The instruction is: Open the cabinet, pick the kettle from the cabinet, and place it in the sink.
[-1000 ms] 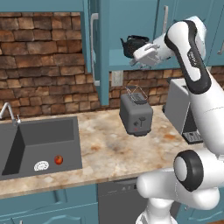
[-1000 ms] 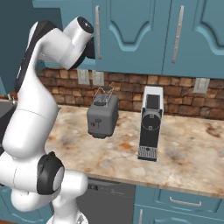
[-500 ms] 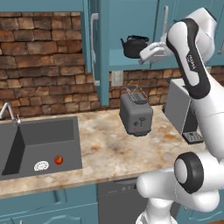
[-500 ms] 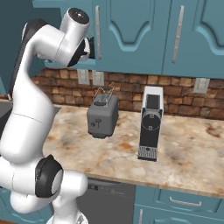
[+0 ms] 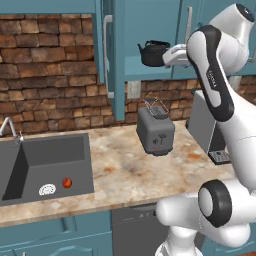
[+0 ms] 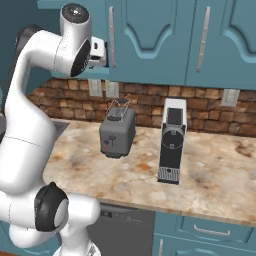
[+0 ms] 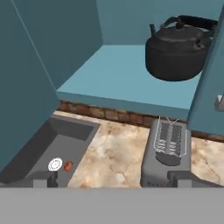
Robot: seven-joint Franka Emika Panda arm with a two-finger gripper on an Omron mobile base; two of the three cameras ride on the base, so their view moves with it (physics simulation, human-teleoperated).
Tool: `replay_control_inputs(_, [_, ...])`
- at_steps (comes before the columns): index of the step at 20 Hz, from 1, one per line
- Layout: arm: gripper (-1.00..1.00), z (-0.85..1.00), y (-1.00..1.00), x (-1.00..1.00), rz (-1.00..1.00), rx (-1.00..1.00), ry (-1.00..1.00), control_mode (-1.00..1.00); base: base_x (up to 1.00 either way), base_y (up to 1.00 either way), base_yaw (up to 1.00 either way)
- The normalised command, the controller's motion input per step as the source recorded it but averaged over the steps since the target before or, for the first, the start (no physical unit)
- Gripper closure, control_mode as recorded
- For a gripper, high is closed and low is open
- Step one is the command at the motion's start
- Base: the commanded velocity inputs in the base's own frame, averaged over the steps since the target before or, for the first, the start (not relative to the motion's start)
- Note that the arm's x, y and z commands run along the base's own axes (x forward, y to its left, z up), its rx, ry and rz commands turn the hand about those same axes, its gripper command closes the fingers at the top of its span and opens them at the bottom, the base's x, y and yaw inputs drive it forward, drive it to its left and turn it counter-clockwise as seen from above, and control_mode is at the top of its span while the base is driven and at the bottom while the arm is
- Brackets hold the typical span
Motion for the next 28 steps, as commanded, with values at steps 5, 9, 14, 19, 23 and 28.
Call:
replay_control_inputs(5, [-1.00,0.00,-0.24,0.00,-0.21,-0.03,-0.17,-1.00,0.00,0.00,0.00])
replay_control_inputs(9, [-1.00,0.00,-0.27,0.05,-0.19,-0.02,-0.16,-1.00,0.00,0.00,0.00])
replay_control_inputs(14, [-1.00,0.01,-0.24,0.15,-0.19,0.00,-0.03,-1.00,0.00,0.00,0.00])
replay_control_inputs(19, [-1.00,0.06,-0.24,0.20,-0.19,0.00,0.00,-1.00,0.00,0.00,0.00])
replay_control_inputs(23, [-1.00,0.11,-0.22,0.25,-0.18,0.00,0.00,-1.00,0.00,0.00,0.00])
replay_control_inputs(28, [-1.00,0.08,-0.19,0.22,-0.13,0.00,-0.01,-1.00,0.00,0.00,0.00])
